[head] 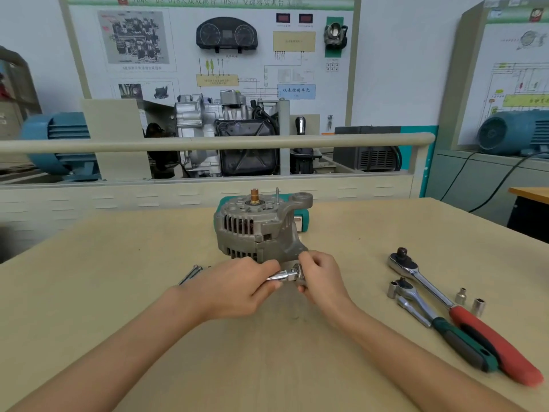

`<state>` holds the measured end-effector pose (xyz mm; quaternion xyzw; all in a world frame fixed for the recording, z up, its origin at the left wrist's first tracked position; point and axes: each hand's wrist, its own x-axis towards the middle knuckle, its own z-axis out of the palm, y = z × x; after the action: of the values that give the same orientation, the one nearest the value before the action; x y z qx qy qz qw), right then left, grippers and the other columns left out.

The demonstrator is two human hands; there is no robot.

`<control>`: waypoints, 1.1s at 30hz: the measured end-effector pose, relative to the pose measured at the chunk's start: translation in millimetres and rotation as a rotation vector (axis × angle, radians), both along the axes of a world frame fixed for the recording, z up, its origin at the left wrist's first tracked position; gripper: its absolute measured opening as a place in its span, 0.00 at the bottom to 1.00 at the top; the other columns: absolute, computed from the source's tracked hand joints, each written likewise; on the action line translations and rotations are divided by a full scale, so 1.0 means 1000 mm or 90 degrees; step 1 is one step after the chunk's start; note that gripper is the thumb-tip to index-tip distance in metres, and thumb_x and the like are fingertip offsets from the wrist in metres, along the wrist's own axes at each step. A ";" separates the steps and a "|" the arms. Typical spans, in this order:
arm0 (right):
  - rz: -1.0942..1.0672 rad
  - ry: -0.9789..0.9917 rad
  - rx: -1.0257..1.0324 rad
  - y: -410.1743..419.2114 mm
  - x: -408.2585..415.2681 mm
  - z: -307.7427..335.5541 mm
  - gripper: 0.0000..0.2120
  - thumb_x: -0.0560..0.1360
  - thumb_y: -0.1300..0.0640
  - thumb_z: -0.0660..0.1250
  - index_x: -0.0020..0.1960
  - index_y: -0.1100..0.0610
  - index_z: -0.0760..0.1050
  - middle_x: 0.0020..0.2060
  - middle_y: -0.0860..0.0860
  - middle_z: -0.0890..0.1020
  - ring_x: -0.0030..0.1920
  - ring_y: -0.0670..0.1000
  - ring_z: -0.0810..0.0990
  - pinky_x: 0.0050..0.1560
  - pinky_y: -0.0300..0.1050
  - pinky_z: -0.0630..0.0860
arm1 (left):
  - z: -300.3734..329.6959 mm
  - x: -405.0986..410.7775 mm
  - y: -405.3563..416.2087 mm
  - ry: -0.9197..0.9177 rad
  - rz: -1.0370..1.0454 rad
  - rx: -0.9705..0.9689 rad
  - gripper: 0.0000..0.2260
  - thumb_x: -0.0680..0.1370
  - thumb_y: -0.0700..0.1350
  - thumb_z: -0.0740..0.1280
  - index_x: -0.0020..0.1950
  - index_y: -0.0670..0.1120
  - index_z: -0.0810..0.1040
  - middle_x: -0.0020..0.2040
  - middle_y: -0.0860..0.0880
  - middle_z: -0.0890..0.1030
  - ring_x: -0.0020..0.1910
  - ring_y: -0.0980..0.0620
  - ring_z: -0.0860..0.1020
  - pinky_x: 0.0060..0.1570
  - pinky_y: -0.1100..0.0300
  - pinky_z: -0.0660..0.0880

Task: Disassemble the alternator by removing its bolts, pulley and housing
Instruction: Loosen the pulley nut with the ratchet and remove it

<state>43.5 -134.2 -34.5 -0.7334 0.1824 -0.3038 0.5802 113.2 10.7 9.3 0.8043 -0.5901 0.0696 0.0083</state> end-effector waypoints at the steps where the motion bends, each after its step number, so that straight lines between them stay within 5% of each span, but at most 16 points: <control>1: -0.002 0.001 -0.019 0.000 0.001 -0.001 0.17 0.79 0.59 0.57 0.32 0.57 0.66 0.27 0.53 0.69 0.26 0.47 0.69 0.21 0.31 0.65 | 0.000 0.000 0.000 -0.029 0.005 0.012 0.09 0.83 0.52 0.52 0.50 0.49 0.64 0.34 0.51 0.68 0.34 0.49 0.67 0.35 0.54 0.61; 6: -0.017 -0.015 -0.053 0.000 0.001 -0.005 0.17 0.79 0.63 0.57 0.31 0.59 0.64 0.27 0.53 0.68 0.26 0.48 0.68 0.22 0.31 0.65 | -0.002 -0.001 -0.005 -0.102 0.019 0.051 0.10 0.83 0.53 0.51 0.51 0.48 0.64 0.41 0.45 0.75 0.37 0.45 0.71 0.34 0.55 0.59; 9: -0.022 -0.014 -0.078 -0.001 -0.002 -0.007 0.17 0.77 0.65 0.57 0.30 0.58 0.63 0.25 0.52 0.67 0.22 0.44 0.68 0.22 0.33 0.66 | -0.007 -0.005 -0.005 -0.036 0.011 0.039 0.09 0.83 0.53 0.53 0.47 0.50 0.61 0.36 0.50 0.69 0.36 0.47 0.68 0.34 0.52 0.62; 12: -0.009 -0.001 -0.075 -0.002 -0.004 -0.011 0.18 0.76 0.66 0.57 0.28 0.58 0.63 0.22 0.50 0.68 0.18 0.42 0.67 0.23 0.35 0.66 | -0.009 -0.007 -0.005 0.054 -0.007 0.032 0.08 0.83 0.50 0.55 0.47 0.49 0.64 0.41 0.44 0.75 0.39 0.43 0.73 0.42 0.47 0.71; 18: -0.003 -0.018 -0.034 -0.003 0.000 -0.014 0.17 0.76 0.66 0.57 0.29 0.57 0.62 0.23 0.50 0.67 0.19 0.42 0.67 0.23 0.36 0.67 | -0.015 -0.007 -0.006 -0.121 0.006 0.042 0.09 0.83 0.53 0.50 0.49 0.49 0.61 0.44 0.43 0.77 0.40 0.41 0.76 0.35 0.52 0.65; 22: -0.002 -0.030 -0.042 -0.004 0.000 -0.019 0.18 0.76 0.67 0.57 0.29 0.57 0.62 0.20 0.46 0.67 0.19 0.42 0.67 0.24 0.39 0.67 | -0.023 -0.010 -0.008 -0.128 0.014 0.027 0.10 0.83 0.53 0.50 0.51 0.48 0.63 0.45 0.43 0.77 0.39 0.42 0.74 0.33 0.53 0.61; 29: 0.029 0.011 -0.041 -0.007 0.001 -0.019 0.17 0.76 0.66 0.58 0.29 0.56 0.64 0.22 0.50 0.68 0.20 0.43 0.68 0.22 0.35 0.65 | -0.023 -0.011 -0.010 0.147 0.047 -0.047 0.10 0.82 0.49 0.59 0.48 0.45 0.74 0.43 0.47 0.78 0.41 0.50 0.75 0.41 0.55 0.69; 33: 0.040 0.032 0.082 -0.010 0.002 -0.014 0.16 0.76 0.66 0.57 0.30 0.57 0.64 0.24 0.50 0.66 0.19 0.43 0.65 0.19 0.33 0.61 | -0.006 -0.005 -0.008 0.421 0.060 -0.001 0.07 0.81 0.41 0.59 0.50 0.39 0.75 0.34 0.51 0.70 0.28 0.59 0.69 0.29 0.66 0.67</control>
<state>45.3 -144.1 -48.5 -0.7073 0.1929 -0.2544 0.6307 108.1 2.3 2.9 0.8099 -0.5173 -0.1945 0.1963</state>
